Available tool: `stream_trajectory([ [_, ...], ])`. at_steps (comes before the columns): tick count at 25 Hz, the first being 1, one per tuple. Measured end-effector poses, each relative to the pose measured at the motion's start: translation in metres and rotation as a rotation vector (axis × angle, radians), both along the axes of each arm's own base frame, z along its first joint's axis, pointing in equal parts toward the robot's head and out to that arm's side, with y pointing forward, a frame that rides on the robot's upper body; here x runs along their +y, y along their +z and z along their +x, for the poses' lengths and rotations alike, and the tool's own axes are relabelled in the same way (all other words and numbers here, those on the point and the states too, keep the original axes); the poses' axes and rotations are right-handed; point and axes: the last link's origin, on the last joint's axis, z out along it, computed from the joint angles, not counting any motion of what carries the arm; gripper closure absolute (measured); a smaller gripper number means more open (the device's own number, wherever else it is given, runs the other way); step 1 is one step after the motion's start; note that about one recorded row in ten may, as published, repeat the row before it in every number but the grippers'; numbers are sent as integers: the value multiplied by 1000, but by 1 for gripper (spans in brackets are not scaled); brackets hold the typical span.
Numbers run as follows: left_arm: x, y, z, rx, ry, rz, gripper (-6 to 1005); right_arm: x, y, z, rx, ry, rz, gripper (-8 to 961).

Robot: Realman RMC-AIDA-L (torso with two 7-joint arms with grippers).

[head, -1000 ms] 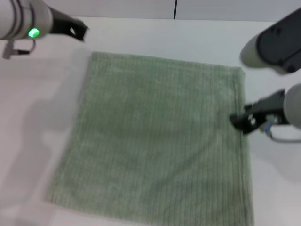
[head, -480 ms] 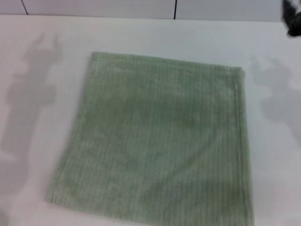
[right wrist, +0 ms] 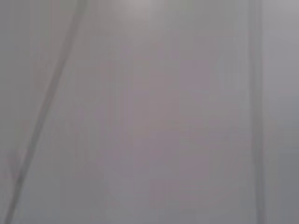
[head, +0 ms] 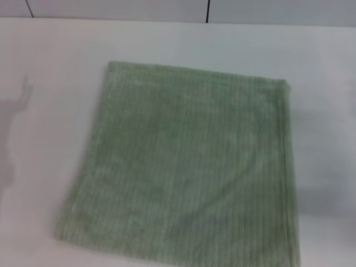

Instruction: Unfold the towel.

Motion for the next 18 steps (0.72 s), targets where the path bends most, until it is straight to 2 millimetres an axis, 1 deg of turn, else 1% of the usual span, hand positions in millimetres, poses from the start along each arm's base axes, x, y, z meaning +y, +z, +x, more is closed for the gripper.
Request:
stream_trajectory([
  [2,-7,-2,-15,-34,14,29,325,-14,13,15,108,12,24,607],
  [3,-10,-2,-21,-54,19,46,307,-14,13,15,108,12,24,575],
  [4,-10,-2,-21,-54,19,46,289,-16,13,18,121,6,24,544],
  [6,-15,0,-31,-95,32,71,243,-19,13,21,124,-5,24,481],
  [8,-16,0,-32,-101,34,73,188,-20,13,23,121,-18,20,418],
  [10,-18,0,-34,-101,38,76,133,-19,12,25,121,-30,12,193],
  [15,-18,-1,-35,-94,46,73,137,-16,10,26,122,-45,-1,115],
  [18,-18,-1,-36,-90,50,68,138,-16,9,26,123,-48,-3,115],
])
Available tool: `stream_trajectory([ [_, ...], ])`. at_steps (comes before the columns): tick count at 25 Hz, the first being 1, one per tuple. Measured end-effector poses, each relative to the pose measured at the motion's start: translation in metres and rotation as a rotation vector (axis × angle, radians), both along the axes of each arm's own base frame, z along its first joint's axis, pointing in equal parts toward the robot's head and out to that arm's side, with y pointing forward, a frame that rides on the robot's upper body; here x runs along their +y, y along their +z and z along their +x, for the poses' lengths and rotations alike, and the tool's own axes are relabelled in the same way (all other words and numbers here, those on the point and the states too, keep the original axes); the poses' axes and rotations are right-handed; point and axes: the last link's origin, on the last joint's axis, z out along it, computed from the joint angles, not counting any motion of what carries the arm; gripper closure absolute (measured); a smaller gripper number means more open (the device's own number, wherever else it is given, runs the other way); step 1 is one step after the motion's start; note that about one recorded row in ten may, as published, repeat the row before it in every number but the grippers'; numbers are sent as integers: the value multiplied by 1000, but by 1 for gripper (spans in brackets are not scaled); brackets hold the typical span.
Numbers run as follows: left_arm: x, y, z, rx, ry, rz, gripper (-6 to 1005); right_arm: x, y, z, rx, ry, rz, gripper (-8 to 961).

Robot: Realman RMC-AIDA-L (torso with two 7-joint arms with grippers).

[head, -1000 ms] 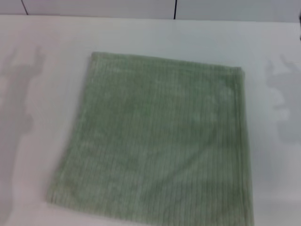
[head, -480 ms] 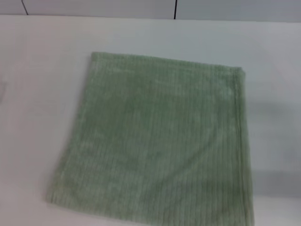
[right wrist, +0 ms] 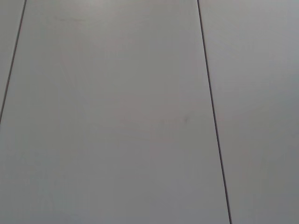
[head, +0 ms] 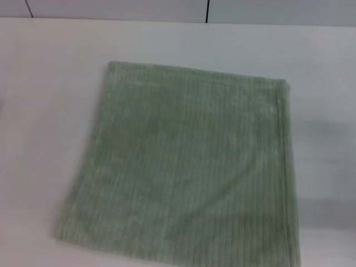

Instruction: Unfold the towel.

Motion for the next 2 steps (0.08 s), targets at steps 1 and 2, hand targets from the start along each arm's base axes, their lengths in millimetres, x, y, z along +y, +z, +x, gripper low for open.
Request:
stream_trajectory([
  [1,0,0,0,1,1,-1,138,1,0,0,0,-4,-4,115],
  [2,0,0,0,2,2,-3,138,1,0,0,0,-4,-4,115],
])
